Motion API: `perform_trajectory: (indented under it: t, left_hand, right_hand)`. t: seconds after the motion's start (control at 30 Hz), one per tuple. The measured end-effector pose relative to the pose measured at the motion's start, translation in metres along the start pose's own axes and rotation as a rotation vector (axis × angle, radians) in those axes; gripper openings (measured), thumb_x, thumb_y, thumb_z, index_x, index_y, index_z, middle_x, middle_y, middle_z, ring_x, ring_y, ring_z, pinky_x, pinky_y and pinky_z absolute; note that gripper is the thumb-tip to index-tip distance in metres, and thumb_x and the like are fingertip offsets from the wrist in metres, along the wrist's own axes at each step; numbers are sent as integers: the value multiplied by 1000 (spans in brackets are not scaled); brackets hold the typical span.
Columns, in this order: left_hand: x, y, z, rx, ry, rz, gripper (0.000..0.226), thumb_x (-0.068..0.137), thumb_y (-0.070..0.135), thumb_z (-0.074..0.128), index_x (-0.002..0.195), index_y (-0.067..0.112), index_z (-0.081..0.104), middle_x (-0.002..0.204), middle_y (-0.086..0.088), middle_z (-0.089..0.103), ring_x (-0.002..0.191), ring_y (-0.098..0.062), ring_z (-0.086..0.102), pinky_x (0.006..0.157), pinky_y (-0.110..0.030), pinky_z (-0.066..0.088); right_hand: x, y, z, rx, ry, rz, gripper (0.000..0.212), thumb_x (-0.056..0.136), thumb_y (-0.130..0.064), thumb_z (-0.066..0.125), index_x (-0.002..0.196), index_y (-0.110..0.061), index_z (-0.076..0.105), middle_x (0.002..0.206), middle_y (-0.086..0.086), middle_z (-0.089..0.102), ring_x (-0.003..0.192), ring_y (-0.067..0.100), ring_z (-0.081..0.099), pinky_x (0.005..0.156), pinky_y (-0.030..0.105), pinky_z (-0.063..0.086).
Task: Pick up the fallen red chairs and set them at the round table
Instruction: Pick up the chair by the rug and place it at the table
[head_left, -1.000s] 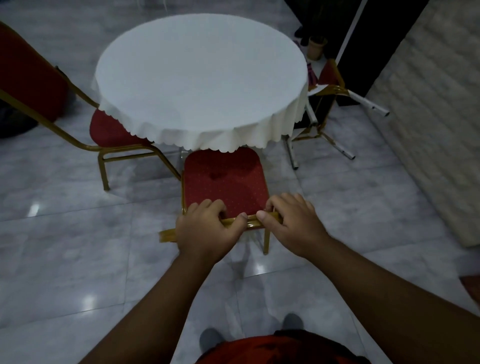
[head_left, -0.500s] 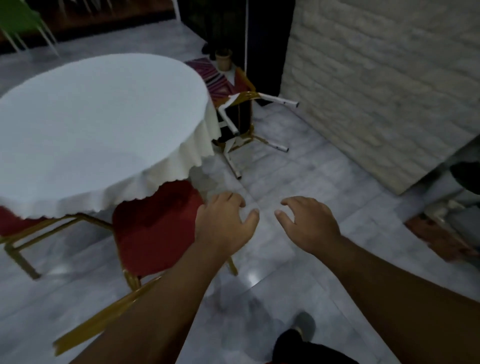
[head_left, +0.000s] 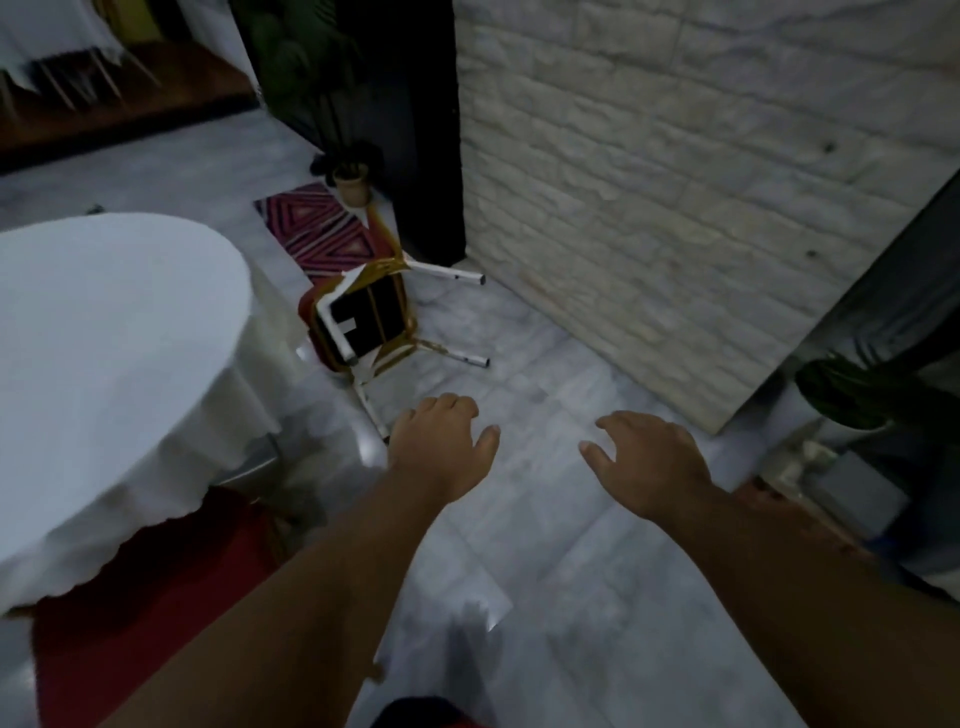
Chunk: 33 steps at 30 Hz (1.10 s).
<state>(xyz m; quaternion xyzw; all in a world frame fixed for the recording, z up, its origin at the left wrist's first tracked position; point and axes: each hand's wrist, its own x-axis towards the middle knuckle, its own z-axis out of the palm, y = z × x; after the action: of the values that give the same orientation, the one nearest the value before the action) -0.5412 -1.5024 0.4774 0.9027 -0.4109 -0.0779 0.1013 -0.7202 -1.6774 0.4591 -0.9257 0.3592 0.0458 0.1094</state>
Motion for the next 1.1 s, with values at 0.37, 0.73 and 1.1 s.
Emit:
perform_trajectory:
  t: [0.37,0.73,1.1]
  left_hand:
    - [225,-11,24,28,-139,-48,62,101,55,40,148,14,46,152,-8,49,141,-27,43,116,-40,28]
    - [454,-6,23,-39,-205,-71,53,101,48,43,134,10,56,139,-12,58,130,-30,51,111,-41,39]
    - [675,40,18,-55,-143,-326,54,100,54,39,131,12,56,136,-11,59,126,-30,53,107,-46,42]
  right_hand:
    - [216,24,-45,-76,-101,19,63,101,-60,36,151,-22,39,160,2,38,147,22,35,122,46,20]
    - [443,45,-79,-47,-155,43,67,101,-61,33,155,-23,33,165,3,28,152,22,24,125,48,15]
    - [710,95,-142,-140,-192,-215,65,102,-57,31,158,-24,28,168,0,21,154,18,18,125,43,10]
